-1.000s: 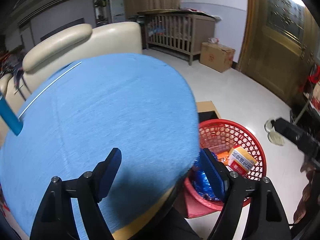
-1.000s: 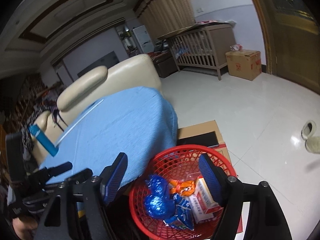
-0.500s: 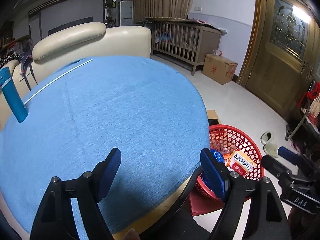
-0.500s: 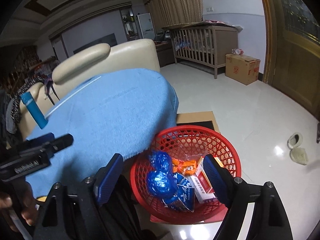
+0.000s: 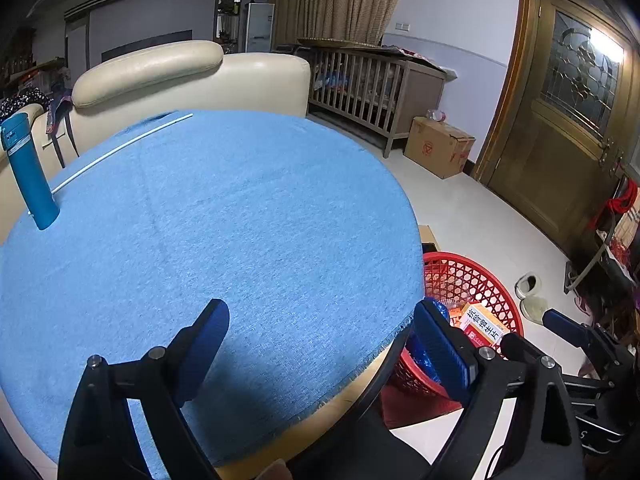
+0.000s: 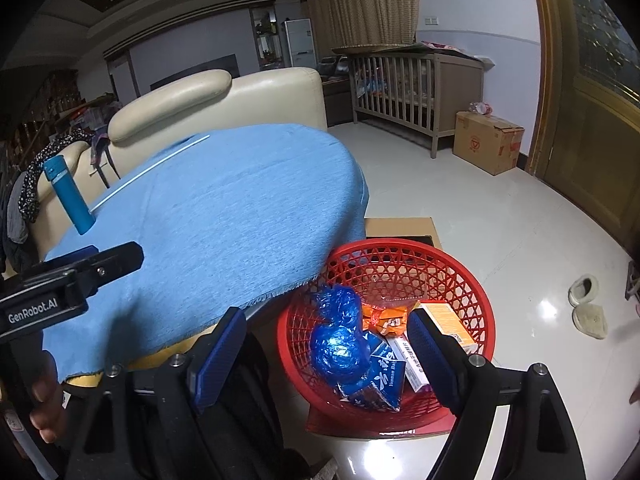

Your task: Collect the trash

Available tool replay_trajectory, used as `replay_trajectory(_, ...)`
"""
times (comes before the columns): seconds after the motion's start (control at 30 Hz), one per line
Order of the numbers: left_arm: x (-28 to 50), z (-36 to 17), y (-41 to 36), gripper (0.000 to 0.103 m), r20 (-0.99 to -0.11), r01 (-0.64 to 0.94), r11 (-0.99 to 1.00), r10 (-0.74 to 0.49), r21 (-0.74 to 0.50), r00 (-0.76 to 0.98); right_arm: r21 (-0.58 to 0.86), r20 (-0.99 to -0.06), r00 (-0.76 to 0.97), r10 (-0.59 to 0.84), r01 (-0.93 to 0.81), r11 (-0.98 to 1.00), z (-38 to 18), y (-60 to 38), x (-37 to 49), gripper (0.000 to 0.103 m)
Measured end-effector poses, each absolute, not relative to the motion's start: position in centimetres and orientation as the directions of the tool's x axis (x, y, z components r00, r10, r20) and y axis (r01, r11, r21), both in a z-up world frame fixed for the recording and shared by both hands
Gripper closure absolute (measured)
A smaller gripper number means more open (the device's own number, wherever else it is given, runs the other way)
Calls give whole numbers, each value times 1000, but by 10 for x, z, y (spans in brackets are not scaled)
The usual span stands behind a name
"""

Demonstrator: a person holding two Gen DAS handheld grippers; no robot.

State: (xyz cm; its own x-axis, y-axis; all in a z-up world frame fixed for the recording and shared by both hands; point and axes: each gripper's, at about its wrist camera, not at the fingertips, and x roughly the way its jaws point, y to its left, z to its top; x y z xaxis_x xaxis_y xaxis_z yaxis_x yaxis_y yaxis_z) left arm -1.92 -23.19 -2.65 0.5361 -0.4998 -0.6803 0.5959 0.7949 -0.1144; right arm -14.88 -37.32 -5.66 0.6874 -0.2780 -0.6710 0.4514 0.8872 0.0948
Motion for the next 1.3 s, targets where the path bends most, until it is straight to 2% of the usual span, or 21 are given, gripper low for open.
replay_trajectory(1.3, -30, -30, -239, 9, -684, 633, 770, -503, -78, 528, 97, -673, 661, -333, 525, 845, -59, -382, -155, 18)
